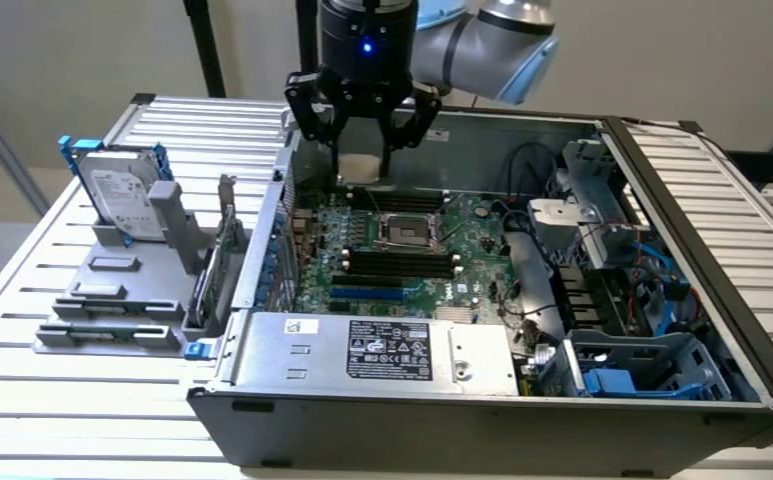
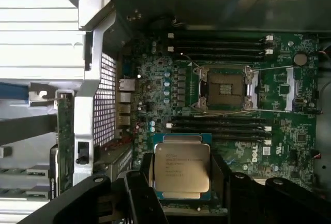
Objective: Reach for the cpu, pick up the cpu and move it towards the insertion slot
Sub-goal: 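Pick up the cpu and move it towards the insertion slot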
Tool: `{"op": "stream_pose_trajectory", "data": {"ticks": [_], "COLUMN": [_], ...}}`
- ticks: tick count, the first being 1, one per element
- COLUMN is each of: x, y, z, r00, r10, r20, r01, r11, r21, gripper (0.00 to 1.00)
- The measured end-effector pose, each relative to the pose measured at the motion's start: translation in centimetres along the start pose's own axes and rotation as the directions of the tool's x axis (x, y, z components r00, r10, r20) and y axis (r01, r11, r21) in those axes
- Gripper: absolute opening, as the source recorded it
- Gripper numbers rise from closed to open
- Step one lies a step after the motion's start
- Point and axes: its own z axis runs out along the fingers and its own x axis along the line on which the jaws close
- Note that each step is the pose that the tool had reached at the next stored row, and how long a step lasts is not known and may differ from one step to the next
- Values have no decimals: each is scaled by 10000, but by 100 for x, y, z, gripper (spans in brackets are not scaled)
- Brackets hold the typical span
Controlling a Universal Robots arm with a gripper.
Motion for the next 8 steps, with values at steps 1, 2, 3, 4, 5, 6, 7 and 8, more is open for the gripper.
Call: {"op": "stream_pose_trajectory", "data": {"ticks": [1,2,3,4,5,6,7,8], "x": [-46,-90,-139,-183,-224,-263,-301,-337], "y": [15,31,47,63,81,99,118,136], "z": [14,26,37,45,52,57,62,65], "r00": [10000,10000,10000,10000,10000,10000,10000,10000], "r10": [-1,0,0,0,0,0,0,0], "r20": [-1,-1,0,0,0,1,2,3], "r01": [1,0,0,0,0,0,0,0], "r11": [10000,10000,10000,10000,10000,10000,10000,10000], "r21": [1,1,0,0,0,0,0,0], "gripper": [54,54,54,54,54,54,54,54]}}
